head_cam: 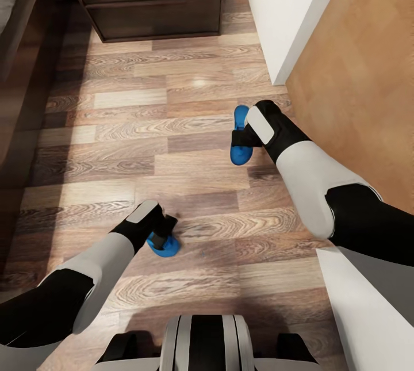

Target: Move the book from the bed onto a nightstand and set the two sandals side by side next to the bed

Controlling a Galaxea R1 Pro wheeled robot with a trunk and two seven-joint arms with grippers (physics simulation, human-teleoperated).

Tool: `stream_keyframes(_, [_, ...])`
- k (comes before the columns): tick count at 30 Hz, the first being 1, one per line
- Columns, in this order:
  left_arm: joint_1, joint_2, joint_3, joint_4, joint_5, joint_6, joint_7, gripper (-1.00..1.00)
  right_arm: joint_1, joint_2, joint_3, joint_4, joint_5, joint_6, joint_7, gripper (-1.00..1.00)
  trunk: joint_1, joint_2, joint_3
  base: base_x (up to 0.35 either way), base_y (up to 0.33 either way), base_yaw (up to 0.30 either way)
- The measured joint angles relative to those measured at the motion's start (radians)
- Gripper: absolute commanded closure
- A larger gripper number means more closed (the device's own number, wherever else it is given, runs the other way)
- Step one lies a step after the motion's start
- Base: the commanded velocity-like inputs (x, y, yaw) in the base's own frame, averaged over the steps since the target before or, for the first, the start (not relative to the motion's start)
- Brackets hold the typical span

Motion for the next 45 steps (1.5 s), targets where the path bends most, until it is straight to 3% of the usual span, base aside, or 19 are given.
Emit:
stream_keyframes(4, [0.000, 0.000, 0.001, 0.001, -0.030, 0.001, -0.016, 1.00, 0.001, 0.000, 0.000, 0.031, 0.001, -0.030, 0.002, 1.00, -0.002, 0.001, 0.015, 0.000, 0.000, 0.000])
stream_keyframes(18, [0.003, 0.005, 0.011, 0.008, -0.034, -0.007, -0.052, 1.00, 0.005, 0.000, -0.001, 0.087, 0.001, -0.120, 0.009, 1.00, -0.008, 0.004, 0.070, 0.000, 0.000, 0.000])
stream_keyframes(21, [0.004, 0.010, 0.024, 0.013, -0.033, -0.007, -0.053, 1.00, 0.006, 0.000, -0.001, 0.096, 0.001, -0.130, 0.011, 1.00, -0.009, 0.005, 0.081, 0.000, 0.000, 0.000])
stream_keyframes(25, [0.005, 0.013, 0.079, 0.016, -0.032, -0.005, -0.054, 1.00, 0.007, 0.000, -0.004, 0.150, -0.002, -0.150, 0.030, 1.00, -0.011, 0.006, 0.097, 0.000, 0.000, 0.000])
stream_keyframes(29, [0.008, 0.014, 0.101, 0.017, -0.032, -0.001, -0.054, 1.00, 0.009, 0.000, -0.005, 0.220, -0.001, -0.238, 0.078, 1.00, -0.013, 0.007, 0.112, 0.000, 0.000, 0.000])
stream_keyframes(38, [0.009, 0.014, 0.104, 0.017, -0.034, 0.002, -0.076, 1.00, 0.010, 0.000, -0.006, 0.345, 0.002, -0.292, 0.094, 1.00, -0.017, 0.009, 0.147, 0.000, 0.000, 0.000])
stream_keyframes(39, [0.009, 0.015, 0.105, 0.033, -0.035, 0.003, -0.089, 1.00, 0.013, 0.000, -0.004, 0.367, 0.006, -0.331, 0.093, 1.00, -0.017, 0.009, 0.151, 0.000, 0.000, 0.000])
stream_keyframes(45, [0.009, 0.031, 0.103, 0.073, -0.034, 0.002, -0.095, 1.00, 0.015, 0.000, -0.004, 0.372, 0.005, -0.342, 0.093, 1.00, -0.020, 0.010, 0.174, 0.000, 0.000, 0.000])
